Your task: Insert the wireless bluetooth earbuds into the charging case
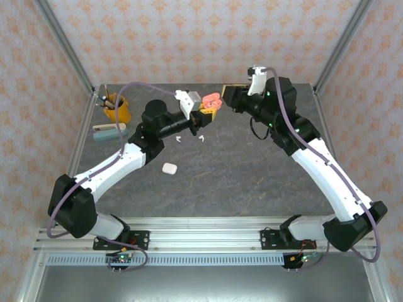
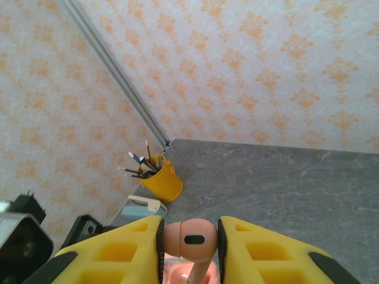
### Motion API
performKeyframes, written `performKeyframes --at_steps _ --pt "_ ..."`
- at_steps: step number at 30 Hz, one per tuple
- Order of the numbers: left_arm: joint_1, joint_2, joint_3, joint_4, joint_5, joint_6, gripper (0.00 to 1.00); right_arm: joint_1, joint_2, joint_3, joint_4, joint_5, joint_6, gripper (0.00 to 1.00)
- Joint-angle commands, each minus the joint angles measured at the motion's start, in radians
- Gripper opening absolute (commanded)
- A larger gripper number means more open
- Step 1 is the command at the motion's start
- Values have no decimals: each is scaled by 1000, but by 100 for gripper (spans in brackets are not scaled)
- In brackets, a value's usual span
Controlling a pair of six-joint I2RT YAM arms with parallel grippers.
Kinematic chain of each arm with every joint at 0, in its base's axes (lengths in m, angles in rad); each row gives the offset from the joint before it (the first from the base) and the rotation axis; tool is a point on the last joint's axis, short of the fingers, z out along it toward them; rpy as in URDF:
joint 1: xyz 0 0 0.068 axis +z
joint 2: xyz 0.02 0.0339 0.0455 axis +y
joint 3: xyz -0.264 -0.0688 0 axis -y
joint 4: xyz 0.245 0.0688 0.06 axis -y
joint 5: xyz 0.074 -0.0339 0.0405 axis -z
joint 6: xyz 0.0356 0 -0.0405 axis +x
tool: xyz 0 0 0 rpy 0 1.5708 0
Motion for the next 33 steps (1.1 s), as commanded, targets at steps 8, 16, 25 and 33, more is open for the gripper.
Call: performKeyframes --at_steps 8,16,25,33 --pt "-11 5 42 -6 31 -9 0 62 19 13 7 54 -129 29" --pt "-10 0 46 -10 33 -7 0 62 31 -5 14 85 -137 28" --pt "-10 -7 44 -10 34 -8 0 63 49 -10 17 90 -136 27" --pt "-10 -11 43 -10 31 -7 0 62 53 -28 20 104 -132 27"
